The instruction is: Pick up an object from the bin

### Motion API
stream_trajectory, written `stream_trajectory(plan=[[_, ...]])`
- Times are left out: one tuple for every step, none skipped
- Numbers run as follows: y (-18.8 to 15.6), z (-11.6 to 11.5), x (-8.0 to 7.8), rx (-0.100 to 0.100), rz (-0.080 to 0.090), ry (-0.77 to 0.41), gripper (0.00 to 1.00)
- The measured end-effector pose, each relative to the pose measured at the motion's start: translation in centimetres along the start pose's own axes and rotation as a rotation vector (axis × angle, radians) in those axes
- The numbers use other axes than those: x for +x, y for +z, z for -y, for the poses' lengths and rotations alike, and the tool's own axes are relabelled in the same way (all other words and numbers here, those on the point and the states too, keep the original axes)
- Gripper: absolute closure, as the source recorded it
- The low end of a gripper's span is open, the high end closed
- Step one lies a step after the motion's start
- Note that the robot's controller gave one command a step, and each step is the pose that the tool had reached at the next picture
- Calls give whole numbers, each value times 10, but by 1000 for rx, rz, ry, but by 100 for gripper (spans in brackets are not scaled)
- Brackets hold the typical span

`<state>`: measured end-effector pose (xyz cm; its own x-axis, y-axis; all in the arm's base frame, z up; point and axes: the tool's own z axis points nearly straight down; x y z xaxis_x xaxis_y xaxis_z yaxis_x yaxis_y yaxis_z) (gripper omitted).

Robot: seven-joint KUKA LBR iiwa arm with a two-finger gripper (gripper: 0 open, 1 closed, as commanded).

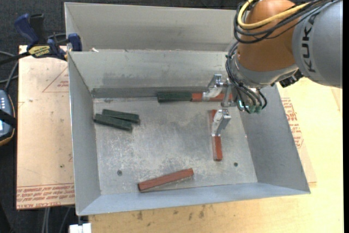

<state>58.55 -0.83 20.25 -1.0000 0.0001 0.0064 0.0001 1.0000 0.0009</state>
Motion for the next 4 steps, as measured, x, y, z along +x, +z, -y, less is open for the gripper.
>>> stream_trajectory(plan=[[-4, 0, -2, 0, 8, 0, 0], [39, 27, -1, 1, 10, -157, 0], [51, 97, 36, 1, 7, -348, 0], [64, 72, 0, 3, 10, -596, 0]])
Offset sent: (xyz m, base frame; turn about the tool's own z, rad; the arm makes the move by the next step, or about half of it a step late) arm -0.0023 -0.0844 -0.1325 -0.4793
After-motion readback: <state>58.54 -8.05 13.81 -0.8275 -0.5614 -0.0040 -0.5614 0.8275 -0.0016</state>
